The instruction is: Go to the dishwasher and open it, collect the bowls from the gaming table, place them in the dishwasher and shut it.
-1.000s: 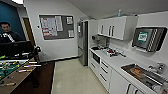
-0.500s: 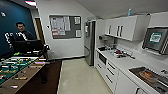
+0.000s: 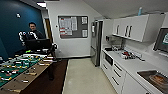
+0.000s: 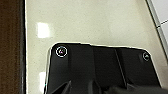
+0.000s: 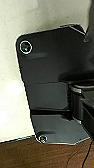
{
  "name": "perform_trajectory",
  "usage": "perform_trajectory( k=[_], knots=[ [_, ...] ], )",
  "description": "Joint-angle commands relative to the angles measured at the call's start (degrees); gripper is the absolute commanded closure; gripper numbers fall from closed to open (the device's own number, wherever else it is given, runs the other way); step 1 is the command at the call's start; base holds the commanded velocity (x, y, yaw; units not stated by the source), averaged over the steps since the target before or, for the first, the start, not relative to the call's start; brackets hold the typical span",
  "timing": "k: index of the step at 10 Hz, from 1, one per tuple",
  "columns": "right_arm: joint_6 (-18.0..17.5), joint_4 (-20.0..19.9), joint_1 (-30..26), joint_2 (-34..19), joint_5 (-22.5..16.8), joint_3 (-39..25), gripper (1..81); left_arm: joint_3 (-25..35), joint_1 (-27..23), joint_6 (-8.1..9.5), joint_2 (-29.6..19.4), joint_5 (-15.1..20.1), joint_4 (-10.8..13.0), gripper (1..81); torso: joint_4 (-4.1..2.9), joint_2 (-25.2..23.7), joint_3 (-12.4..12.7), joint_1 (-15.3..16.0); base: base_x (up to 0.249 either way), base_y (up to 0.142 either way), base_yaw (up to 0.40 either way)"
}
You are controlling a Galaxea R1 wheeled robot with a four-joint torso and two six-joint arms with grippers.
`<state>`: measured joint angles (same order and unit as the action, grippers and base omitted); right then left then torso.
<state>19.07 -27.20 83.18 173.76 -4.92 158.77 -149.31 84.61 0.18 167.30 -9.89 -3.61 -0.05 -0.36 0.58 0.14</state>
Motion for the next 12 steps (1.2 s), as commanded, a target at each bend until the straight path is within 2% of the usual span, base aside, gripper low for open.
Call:
perform_trajectory(
  k=[1,12],
  knots=[
    [0.0,-0.1,-3.7,-0.1,-3.7,0.1,1.0,0.1,-3.3,-0.01,-0.6,2.5,0.4,1.0,0.0,0.0,0.0,0.0,0.0,0.0,0.199],
    [-0.1,-0.1,-3.7,-0.3,-3.7,0.1,1.0,0.1,-3.3,-0.01,-0.5,2.4,0.4,1.0,0.0,0.0,0.0,0.0,0.0,0.0,0.199]
  ],
)
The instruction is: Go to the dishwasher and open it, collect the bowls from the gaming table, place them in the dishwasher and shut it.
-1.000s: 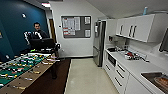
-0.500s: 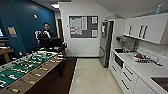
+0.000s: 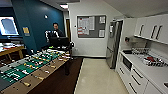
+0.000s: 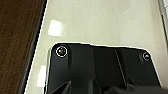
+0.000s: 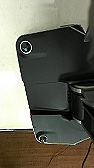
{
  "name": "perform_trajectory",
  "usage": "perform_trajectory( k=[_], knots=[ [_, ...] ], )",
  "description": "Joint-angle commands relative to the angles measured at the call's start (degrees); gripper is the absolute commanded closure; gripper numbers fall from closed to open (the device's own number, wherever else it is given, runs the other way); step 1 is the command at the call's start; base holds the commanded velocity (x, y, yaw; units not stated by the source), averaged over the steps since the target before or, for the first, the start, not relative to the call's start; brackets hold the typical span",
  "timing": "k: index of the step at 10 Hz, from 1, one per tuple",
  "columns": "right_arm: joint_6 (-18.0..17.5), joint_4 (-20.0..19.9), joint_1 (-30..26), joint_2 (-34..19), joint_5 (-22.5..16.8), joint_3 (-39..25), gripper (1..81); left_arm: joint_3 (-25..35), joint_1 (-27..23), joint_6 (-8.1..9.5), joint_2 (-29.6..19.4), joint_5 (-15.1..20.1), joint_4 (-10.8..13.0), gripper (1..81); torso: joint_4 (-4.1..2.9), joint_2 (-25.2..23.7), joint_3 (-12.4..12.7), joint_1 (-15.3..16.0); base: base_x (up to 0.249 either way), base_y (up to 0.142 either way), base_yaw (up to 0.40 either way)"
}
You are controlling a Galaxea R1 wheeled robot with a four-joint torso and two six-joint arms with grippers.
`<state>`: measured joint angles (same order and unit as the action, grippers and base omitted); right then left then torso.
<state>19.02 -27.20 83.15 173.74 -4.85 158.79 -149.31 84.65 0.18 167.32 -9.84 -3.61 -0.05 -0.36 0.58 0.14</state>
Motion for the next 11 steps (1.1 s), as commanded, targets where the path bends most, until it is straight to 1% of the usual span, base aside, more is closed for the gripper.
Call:
perform_trajectory(
  k=[1,6,11],
  knots=[
    [0.0,-0.1,-3.6,-0.4,-3.8,0.1,1.0,0.1,-3.3,-0.01,-0.6,2.4,0.4,1.0,0.0,0.0,0.0,0.0,0.0,0.0,0.199],
    [-0.1,-0.2,-3.6,-0.7,-3.8,0.1,1.0,0.1,-3.3,-0.01,-0.6,2.5,0.4,1.0,0.0,0.0,0.0,0.0,0.0,0.0,0.199],
    [-0.1,-0.1,-3.6,-0.8,-3.8,0.1,1.0,0.1,-3.3,-0.01,-0.5,2.5,0.0,1.0,0.0,0.0,0.0,0.0,0.0,0.0,0.199]
  ],
)
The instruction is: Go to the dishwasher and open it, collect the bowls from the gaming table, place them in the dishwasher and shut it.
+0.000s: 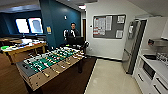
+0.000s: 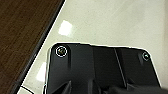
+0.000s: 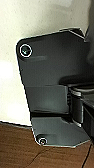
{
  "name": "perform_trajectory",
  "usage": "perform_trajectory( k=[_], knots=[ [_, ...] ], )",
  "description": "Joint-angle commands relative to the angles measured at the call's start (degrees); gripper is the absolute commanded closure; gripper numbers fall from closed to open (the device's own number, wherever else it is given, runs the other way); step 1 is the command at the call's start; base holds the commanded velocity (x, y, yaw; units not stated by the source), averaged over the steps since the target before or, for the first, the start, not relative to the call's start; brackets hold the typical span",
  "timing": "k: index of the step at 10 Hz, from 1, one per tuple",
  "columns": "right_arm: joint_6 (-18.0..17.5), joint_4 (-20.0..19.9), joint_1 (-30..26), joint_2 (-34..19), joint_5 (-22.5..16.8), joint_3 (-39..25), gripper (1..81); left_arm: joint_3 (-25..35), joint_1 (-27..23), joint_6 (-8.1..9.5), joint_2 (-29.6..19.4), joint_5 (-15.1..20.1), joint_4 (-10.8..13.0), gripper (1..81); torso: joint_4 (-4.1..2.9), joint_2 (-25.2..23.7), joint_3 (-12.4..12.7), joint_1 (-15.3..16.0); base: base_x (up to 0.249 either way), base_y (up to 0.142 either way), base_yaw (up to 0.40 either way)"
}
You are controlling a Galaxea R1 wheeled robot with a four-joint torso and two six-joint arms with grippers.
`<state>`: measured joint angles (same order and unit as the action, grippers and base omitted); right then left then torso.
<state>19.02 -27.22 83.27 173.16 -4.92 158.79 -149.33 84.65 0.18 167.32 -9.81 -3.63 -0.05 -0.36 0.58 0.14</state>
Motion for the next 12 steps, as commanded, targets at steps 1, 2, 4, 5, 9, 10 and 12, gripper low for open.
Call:
perform_trajectory(
  k=[1,2,4,5,9,10,12],
  knots=[
    [-0.1,-0.1,-3.8,-0.2,-3.7,0.1,1.0,0.1,-3.3,-0.01,-0.5,2.4,0.0,1.0,0.0,0.0,0.0,0.0,0.0,0.0,0.198],
    [-0.1,-0.1,-3.9,-0.2,-3.7,0.1,1.0,0.1,-3.3,-0.01,-0.5,2.4,-0.1,1.0,0.0,0.0,0.0,0.0,0.0,0.0,0.199],
    [0.0,0.0,-3.9,-0.2,-3.7,0.1,1.0,0.1,-3.3,-0.01,-0.4,2.4,-0.1,1.0,0.0,0.0,0.0,0.0,0.0,0.0,0.199],
    [0.0,0.0,-4.0,-0.2,-3.7,0.1,1.0,0.2,-3.3,-0.01,-0.4,2.4,-0.1,1.0,0.0,0.0,0.0,0.0,0.0,0.0,0.198],
    [0.0,0.0,-3.9,-0.2,-3.7,0.1,1.0,0.1,-3.3,-0.01,-0.5,2.4,0.0,1.0,0.0,0.0,0.0,0.0,0.0,0.0,0.198],
    [0.1,0.0,-3.9,-0.2,-3.7,0.1,1.0,0.2,-3.3,-0.01,-0.5,2.4,0.0,1.0,0.0,0.0,0.0,0.0,0.0,0.0,0.198],
    [0.1,0.1,-3.8,-0.2,-3.7,0.1,1.0,0.1,-3.3,-0.01,-0.4,2.4,-0.1,1.0,0.0,0.0,0.0,0.0,0.0,0.0,0.199]
  ],
)
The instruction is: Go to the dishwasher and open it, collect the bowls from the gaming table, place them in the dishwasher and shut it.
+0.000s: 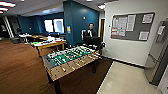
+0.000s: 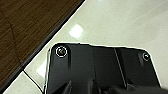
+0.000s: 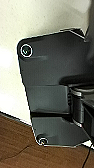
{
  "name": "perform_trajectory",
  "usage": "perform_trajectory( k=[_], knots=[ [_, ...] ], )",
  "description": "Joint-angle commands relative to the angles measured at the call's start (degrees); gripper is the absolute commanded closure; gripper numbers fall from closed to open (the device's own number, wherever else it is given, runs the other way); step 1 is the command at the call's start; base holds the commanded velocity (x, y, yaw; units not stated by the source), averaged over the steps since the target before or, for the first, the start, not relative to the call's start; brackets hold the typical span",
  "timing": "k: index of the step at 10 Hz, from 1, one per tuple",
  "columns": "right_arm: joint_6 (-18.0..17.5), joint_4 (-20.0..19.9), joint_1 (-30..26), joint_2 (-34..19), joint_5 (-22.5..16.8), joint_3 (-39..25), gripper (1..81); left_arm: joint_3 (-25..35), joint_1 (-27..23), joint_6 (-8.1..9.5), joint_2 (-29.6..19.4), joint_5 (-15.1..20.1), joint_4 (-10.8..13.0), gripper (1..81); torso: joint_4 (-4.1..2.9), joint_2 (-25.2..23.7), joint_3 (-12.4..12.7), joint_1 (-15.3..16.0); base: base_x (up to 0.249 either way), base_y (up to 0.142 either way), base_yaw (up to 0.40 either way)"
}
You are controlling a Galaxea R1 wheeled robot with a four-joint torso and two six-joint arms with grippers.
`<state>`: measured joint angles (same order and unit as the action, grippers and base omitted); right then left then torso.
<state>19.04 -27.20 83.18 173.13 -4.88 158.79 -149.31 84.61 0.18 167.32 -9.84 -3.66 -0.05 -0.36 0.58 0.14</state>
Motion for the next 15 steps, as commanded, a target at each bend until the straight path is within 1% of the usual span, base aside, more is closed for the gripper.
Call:
perform_trajectory(
  k=[1,15],
  knots=[
    [0.0,0.0,-3.6,-0.2,-3.7,0.1,1.0,0.2,-3.3,-0.01,-0.4,2.5,0.0,1.0,0.0,0.0,0.0,0.0,0.0,0.0,0.227],
    [-0.1,-0.1,-3.6,-0.2,-3.7,0.1,1.0,0.1,-3.3,0.17,-0.8,2.5,-0.1,1.0,0.0,0.0,0.0,0.0,0.0,0.0,0.295]
  ],
)
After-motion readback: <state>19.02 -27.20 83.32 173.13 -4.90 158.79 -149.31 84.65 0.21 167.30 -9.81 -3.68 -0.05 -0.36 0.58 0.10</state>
